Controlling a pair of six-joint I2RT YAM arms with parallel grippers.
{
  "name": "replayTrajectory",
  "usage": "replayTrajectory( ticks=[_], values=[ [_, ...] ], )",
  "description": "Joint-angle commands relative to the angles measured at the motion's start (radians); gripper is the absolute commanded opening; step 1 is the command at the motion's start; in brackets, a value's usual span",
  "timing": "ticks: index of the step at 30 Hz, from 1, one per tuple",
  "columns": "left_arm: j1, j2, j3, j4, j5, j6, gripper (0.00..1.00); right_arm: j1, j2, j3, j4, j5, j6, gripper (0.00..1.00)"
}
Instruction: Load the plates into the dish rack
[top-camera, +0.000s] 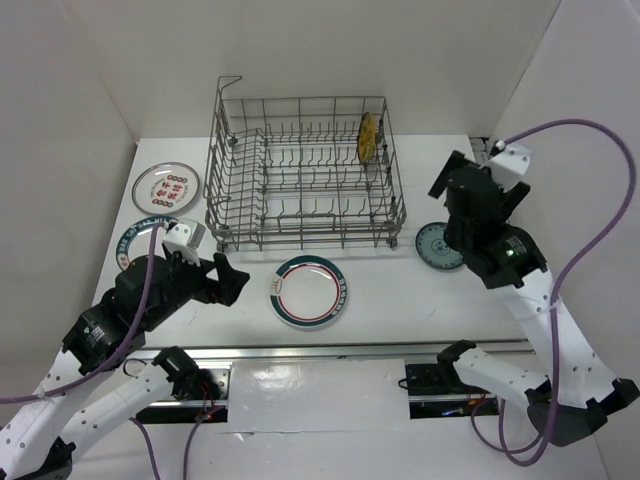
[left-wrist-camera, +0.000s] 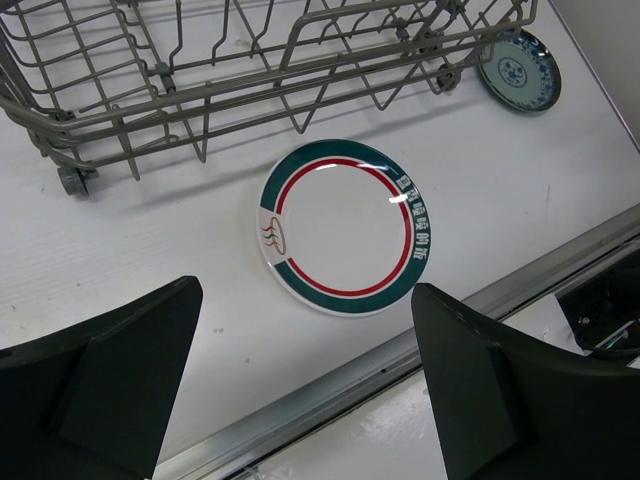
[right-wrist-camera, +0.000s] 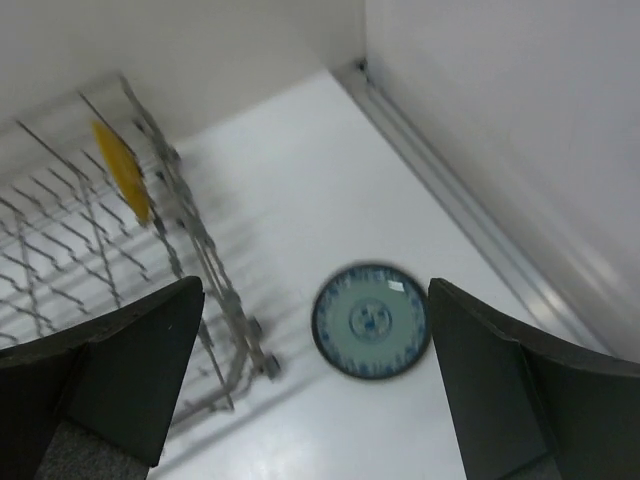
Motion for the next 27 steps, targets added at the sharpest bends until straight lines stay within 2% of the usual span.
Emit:
replayTrajectory(
  ticks=[1, 3, 5, 6, 7, 12, 14, 18, 27],
  values=[
    [-0.004, -0.017, 0.000, 0.041, 0.016, -0.008, 1.00, 0.010, -0.030, -0.137, -0.307, -0.065, 0.342, 1.00],
    [-0.004, -0.017, 0.000, 0.041, 0.016, -0.008, 1.00, 0.010, -0.117, -0.226, -0.265, -0.105, 0.414, 1.00],
    [-0.004, -0.028, 0.000, 0.041, 0.016, -0.008, 1.00, 0.010, -0.145, -0.311, -0.298, -0.105, 0.486, 0.99],
    [-0.004, -0.037, 0.000, 0.041, 0.016, -0.008, 1.00, 0.010, -0.163, -0.331, -0.370, -0.093, 0.608, 0.99],
    [-0.004, -0.037, 0.000, 0.041, 0.016, -0.008, 1.00, 0.010, -0.176, -0.377, -0.393, -0.093, 0.663, 0.99],
    [-0.013, -0.037, 0.000, 0.041, 0.037, -0.008, 1.00, 0.039, -0.329, -0.572, -0.378, -0.171, 0.915, 0.95],
    [-0.013, -0.037, 0.000, 0.050, 0.046, 0.001, 1.00, 0.039, -0.386, -0.639, -0.349, -0.171, 0.942, 0.93],
    [-0.024, -0.048, 0.000, 0.050, 0.056, 0.001, 1.00, 0.039, -0.372, -0.696, -0.323, -0.122, 1.026, 0.93],
    [-0.051, -0.077, -0.009, 0.050, 0.046, 0.001, 1.00, 0.050, -0.314, -0.929, -0.038, 0.022, 1.139, 0.93]
  ],
)
